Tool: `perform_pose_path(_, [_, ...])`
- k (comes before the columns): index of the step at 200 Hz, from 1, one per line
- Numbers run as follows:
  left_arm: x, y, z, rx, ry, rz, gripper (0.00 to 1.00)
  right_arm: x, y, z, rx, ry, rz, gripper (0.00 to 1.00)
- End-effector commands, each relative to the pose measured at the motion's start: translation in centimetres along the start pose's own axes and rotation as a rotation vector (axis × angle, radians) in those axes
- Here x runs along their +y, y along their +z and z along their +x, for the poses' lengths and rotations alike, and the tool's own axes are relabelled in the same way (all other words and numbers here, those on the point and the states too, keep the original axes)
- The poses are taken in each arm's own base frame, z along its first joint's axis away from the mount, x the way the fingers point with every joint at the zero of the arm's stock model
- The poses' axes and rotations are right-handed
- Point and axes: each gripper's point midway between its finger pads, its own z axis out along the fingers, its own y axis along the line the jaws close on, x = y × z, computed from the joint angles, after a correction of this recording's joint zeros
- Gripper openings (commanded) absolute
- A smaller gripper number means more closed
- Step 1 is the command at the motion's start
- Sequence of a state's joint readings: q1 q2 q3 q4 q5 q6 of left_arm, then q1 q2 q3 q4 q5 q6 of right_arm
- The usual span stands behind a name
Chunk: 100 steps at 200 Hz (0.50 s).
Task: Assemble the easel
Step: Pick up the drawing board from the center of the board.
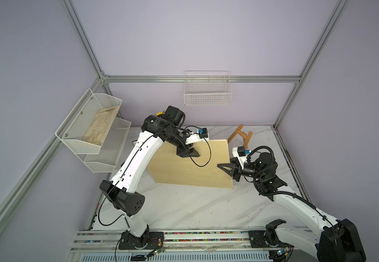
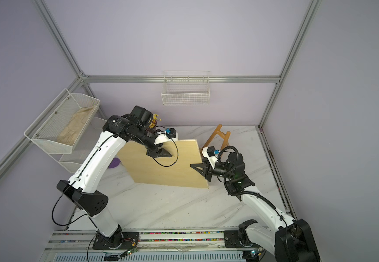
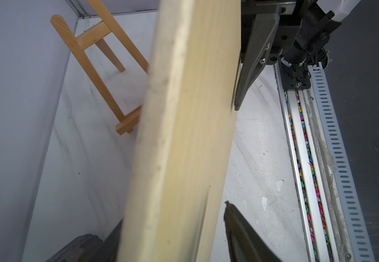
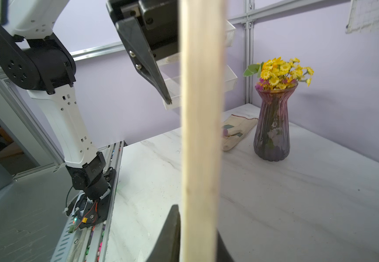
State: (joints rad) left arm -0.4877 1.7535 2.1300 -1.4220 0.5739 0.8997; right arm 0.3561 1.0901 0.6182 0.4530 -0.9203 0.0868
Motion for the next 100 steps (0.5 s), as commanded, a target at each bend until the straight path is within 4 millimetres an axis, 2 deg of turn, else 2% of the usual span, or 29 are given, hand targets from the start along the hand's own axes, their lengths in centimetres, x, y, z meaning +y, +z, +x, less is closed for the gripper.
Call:
perform_pose_path(1, [0.4, -0.8, -2.2, -0.058, 0.055, -0.05, 0.0, 1.1, 0.1, -2.5, -0.083, -0.053, -0.067, 0.21])
perform_pose_path(26, [0.5, -0.5, -2.3, -0.056, 0.056, -0.048, 0.0, 1.0, 0.4, -3.3, -0.101, -0.033, -0.087, 0.15])
perform_pose_path(43, [0.4, -0.3, -2.3, -0.05, 0.051, -0.044, 0.0, 0.7, 0.6, -3.4, -0.103, -0.033, -0.081, 0.0])
perform_pose_path(86, [0.4, -0.5, -1.9, -0.017, 0.036, -0.074, 0.0, 0.7, 0.5, -3.2, -0.095, -0.054, -0.072, 0.0])
perform_pose_path(100, [0.5, -0.8, -2.0, -0.013, 0.024, -0.087, 0.3, 0.7, 0.4, -3.0, -0.089, -0.065, -0.062, 0.0])
